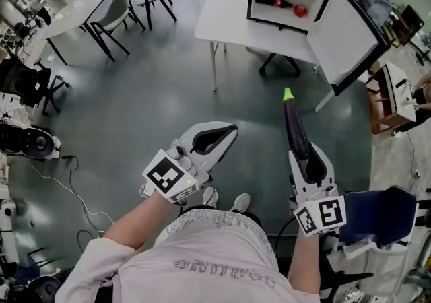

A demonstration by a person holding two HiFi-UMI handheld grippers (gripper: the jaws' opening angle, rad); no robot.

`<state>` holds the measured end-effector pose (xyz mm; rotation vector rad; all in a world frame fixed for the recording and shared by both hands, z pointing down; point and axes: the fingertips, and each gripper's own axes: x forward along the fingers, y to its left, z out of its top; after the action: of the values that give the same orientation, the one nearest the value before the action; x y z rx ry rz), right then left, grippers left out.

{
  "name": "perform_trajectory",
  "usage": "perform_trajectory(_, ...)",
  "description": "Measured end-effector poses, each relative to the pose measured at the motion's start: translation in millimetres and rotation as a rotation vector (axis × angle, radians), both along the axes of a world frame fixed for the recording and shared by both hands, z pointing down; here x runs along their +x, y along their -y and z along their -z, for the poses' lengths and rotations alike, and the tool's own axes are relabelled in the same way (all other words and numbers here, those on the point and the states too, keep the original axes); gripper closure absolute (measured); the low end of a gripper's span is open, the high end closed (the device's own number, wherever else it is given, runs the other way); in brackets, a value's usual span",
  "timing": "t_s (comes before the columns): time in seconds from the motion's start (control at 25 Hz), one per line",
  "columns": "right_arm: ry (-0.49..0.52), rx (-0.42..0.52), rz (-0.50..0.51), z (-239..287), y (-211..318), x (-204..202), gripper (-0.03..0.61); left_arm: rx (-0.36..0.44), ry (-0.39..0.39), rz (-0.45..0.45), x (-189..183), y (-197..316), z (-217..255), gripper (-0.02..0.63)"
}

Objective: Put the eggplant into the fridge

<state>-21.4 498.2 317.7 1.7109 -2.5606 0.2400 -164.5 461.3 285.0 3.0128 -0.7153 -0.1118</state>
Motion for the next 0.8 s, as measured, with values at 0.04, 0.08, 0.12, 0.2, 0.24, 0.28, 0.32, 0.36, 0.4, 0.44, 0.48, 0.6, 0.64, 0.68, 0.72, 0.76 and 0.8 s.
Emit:
perform_trajectory(0.04, 0.002, 0.001, 0.001, -1, -1, 1, 0.393, 0.000, 0.000, 0.001, 2, -1, -1, 0.607)
perform_trajectory(0.08, 0.003, 0.002, 0.002, -1, -1, 2, 0.393, 0.000, 0.000, 0.001, 4, -2, -2, 0.607)
perform_trajectory(0.12, 0.005, 0.003, 0.002, -2, -2, 4, 0.393, 0.000, 0.001, 0.002, 5, -4, -3, 0.609)
perform_trajectory(0.2, 0.011, 0.006, -0.003, -1, -4, 5, 0.393, -0.002, 0.004, 0.002, 8, -6, -4, 0.607)
perform_trajectory(0.24, 0.016, 0.011, -0.006, 0, -5, 6, 0.391, -0.003, 0.006, 0.004, 8, -8, -4, 0.608)
perform_trajectory(0.28, 0.022, 0.018, -0.010, 1, -6, 7, 0.391, -0.003, 0.008, 0.005, 9, -9, -4, 0.607)
perform_trajectory(0.32, 0.026, 0.024, -0.013, 3, -7, 9, 0.391, -0.002, 0.010, 0.005, 9, -10, -4, 0.607)
perform_trajectory(0.36, 0.028, 0.029, -0.015, 3, -9, 11, 0.391, -0.003, 0.011, 0.006, 10, -12, -5, 0.609)
perform_trajectory(0.4, 0.028, 0.032, -0.015, 3, -11, 13, 0.391, -0.004, 0.013, 0.007, 12, -14, -7, 0.607)
perform_trajectory(0.44, 0.028, 0.033, -0.014, 3, -13, 16, 0.391, -0.005, 0.015, 0.009, 15, -15, -9, 0.608)
perform_trajectory(0.48, 0.029, 0.033, -0.011, 1, -14, 19, 0.391, -0.006, 0.020, 0.013, 18, -16, -11, 0.607)
perform_trajectory(0.6, 0.031, 0.026, 0.003, -4, -19, 29, 0.391, -0.015, 0.026, 0.030, 32, -18, -18, 0.607)
perform_trajectory(0.64, 0.030, 0.024, 0.007, -6, -21, 34, 0.391, -0.016, 0.025, 0.036, 37, -19, -18, 0.607)
perform_trajectory(0.68, 0.030, 0.023, 0.008, -8, -23, 38, 0.391, -0.016, 0.025, 0.042, 41, -20, -19, 0.608)
perform_trajectory(0.72, 0.032, 0.021, 0.008, -9, -25, 43, 0.391, -0.014, 0.025, 0.047, 45, -22, -18, 0.607)
perform_trajectory(0.76, 0.036, 0.020, 0.005, -11, -26, 48, 0.391, -0.012, 0.026, 0.049, 48, -23, -17, 0.607)
perform_trajectory(0.8, 0.039, 0.018, 0.003, -12, -28, 52, 0.391, -0.011, 0.028, 0.050, 50, -23, -17, 0.607)
